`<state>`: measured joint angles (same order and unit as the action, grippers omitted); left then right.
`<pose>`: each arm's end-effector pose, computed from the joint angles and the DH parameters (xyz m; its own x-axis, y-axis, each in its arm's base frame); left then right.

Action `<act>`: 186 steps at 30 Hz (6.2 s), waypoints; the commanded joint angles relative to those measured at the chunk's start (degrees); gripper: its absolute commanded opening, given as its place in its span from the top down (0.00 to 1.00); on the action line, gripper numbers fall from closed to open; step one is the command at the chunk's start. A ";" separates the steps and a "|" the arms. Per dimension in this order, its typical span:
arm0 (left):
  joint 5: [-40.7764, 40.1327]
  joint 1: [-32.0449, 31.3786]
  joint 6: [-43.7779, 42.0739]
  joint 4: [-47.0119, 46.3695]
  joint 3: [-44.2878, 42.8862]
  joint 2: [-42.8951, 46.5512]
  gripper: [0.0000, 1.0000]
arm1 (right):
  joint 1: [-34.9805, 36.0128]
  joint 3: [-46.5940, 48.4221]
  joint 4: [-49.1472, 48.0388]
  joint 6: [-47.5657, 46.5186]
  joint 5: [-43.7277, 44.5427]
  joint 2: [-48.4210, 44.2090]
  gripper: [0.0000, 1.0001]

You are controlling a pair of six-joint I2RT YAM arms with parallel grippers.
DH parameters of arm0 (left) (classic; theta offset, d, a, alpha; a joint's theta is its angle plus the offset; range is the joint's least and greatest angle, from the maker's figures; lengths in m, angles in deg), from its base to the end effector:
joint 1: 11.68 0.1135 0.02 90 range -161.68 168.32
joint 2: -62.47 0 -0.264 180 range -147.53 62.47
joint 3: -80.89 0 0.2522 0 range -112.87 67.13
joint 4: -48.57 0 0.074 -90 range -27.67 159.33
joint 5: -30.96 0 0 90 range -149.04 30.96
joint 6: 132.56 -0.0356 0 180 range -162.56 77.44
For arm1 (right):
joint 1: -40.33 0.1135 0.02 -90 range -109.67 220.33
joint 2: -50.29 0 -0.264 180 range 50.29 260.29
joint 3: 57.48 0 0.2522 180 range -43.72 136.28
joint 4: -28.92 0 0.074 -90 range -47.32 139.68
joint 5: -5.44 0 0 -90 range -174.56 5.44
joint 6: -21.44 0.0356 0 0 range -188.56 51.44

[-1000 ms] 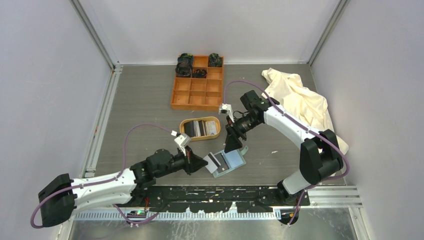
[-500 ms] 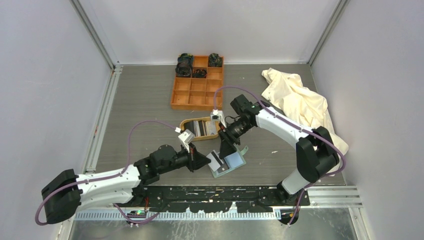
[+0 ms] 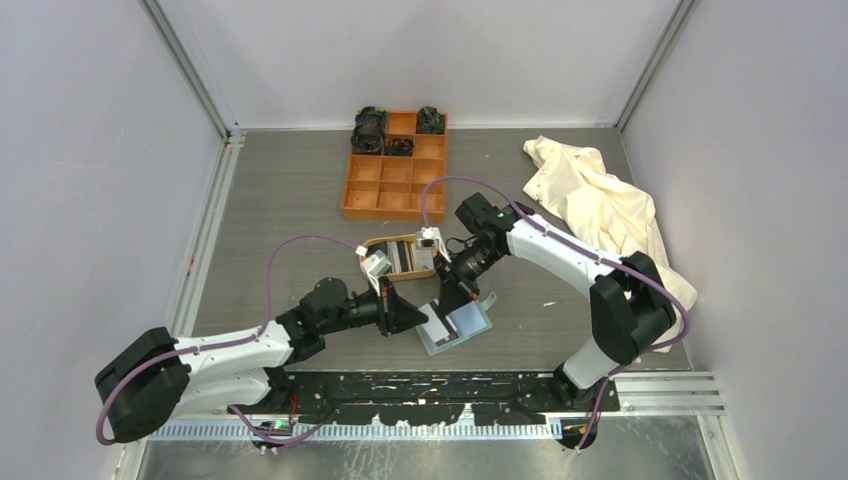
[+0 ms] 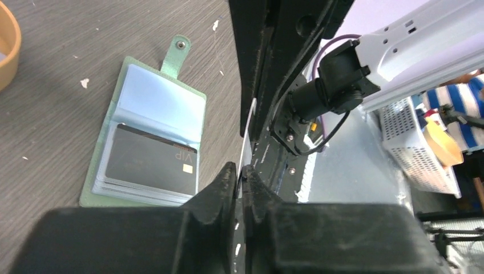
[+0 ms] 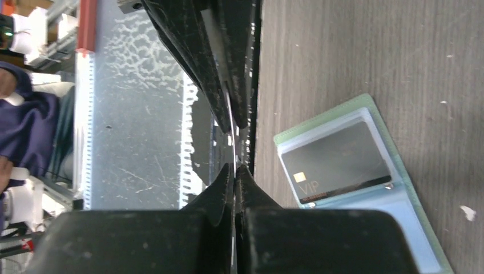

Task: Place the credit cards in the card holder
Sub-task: Insert the credit card into the card holder.

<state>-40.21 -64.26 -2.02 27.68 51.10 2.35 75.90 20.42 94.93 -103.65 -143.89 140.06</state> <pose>0.1199 -0.1757 0.1974 -0.6901 -0.1105 -0.7153 0.6535 0.3296 -0.6814 0.2141 0.1907 0.2355 -0.3957 -0.6435 -0.6552 -0.8202 -0.0734 0.5674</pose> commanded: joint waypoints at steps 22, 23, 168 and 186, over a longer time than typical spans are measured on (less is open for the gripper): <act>1.28 0.11 11.89 -47.35 5.28 -19.32 0.98 | -4.60 3.38 0.70 5.20 -13.76 1.41 0.99; 1.12 0.11 11.74 -47.35 5.43 -19.11 1.00 | -4.82 3.10 0.05 5.86 -13.56 1.21 0.99; -8.42 -5.34 46.20 -24.10 -5.57 -50.87 0.83 | -1.54 -16.17 -7.73 -30.52 31.24 -12.60 0.28; -7.93 -4.87 46.06 -25.35 -5.59 -52.16 0.83 | 8.18 -17.54 -15.01 -21.20 15.98 -20.09 0.82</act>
<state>-48.47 -69.57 46.74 -5.55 44.76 -47.87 78.04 2.89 87.63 -131.32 -123.17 121.88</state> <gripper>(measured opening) 0.168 0.300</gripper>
